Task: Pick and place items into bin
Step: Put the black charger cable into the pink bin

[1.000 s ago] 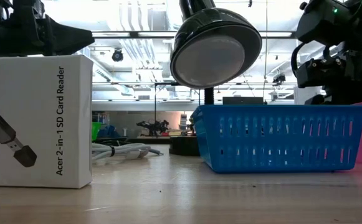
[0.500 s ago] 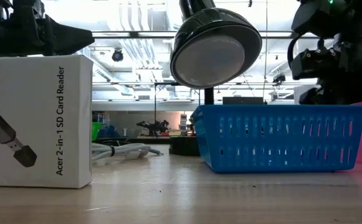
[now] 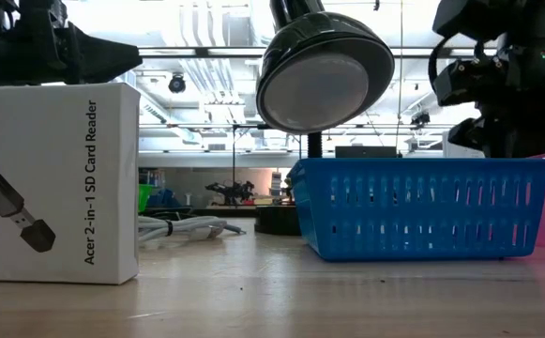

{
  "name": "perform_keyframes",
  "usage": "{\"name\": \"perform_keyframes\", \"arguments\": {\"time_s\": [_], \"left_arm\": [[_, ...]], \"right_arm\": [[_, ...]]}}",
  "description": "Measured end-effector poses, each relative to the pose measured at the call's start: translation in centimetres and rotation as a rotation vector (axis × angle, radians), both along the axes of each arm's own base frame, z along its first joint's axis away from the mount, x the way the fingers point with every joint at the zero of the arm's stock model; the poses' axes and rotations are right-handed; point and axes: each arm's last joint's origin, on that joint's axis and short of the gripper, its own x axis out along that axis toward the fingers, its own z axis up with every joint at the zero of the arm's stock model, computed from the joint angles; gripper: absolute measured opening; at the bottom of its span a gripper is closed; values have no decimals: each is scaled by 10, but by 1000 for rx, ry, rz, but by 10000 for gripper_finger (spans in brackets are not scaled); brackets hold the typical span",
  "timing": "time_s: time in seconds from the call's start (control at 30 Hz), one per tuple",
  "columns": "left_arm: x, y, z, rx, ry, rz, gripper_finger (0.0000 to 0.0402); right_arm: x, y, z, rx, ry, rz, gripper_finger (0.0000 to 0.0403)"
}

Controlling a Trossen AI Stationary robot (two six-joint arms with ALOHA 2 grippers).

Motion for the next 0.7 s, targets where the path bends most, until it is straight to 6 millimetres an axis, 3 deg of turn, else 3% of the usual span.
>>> {"name": "perform_keyframes", "arguments": {"time_s": [0.37, 0.7], "left_arm": [[0, 0, 0, 0, 0, 0, 185], [0, 0, 0, 0, 0, 0, 185]], "right_arm": [[14, 3, 29, 1, -78, 35, 70], [14, -2, 44, -159, -168, 60, 63]]}}
